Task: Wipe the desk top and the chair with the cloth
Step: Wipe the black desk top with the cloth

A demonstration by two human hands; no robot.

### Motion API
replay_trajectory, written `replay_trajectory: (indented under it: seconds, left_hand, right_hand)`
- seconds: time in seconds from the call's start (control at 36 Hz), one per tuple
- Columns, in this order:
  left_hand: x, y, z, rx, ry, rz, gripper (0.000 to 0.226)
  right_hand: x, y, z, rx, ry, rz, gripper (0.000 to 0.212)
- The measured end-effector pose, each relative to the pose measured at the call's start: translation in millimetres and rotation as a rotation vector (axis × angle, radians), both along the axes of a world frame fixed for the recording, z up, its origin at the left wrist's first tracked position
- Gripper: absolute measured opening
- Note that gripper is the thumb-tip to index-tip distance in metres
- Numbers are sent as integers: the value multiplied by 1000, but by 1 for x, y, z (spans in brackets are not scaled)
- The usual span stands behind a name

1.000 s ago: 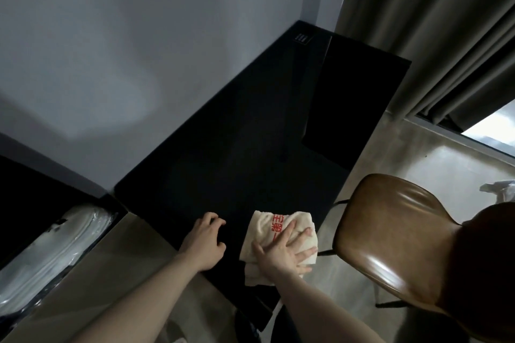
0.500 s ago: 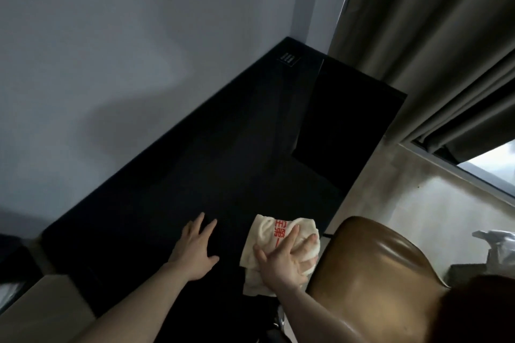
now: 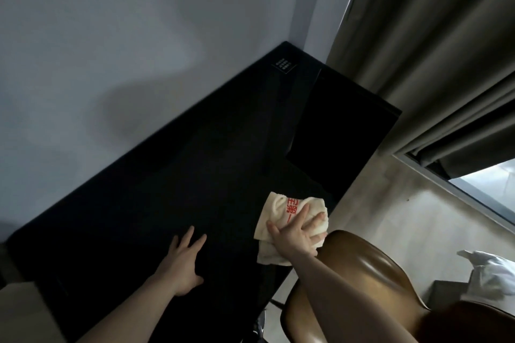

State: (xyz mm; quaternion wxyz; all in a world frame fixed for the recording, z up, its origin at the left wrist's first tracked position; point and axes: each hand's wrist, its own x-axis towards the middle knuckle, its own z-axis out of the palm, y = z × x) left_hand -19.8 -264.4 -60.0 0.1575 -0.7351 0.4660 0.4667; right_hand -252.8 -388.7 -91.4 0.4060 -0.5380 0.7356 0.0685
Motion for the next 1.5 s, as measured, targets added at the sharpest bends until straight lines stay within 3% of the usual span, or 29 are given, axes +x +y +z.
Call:
replay_trajectory:
  seconds: [0.25, 0.5, 0.78, 1.22, 1.5]
  left_hand:
    - [-1, 25, 25, 21, 30, -36, 95]
    - [2, -35, 54, -86, 53, -63, 91]
    - [-8, -159, 55, -135, 42, -118, 91]
    - [-52, -388, -23, -136, -30, -223, 114]
    - [-49, -412, -46, -163, -65, -249, 120]
  right_hand:
    - [12, 53, 10, 41, 32, 23, 125]
    - [-1, 13, 14, 86, 8, 52, 119]
    - [-21, -112, -9, 74, 112, -84, 114]
    - [-103, -371, -31, -103, 247, -145, 106]
    - [-135, -470, -30, -217, 359, -185, 101]
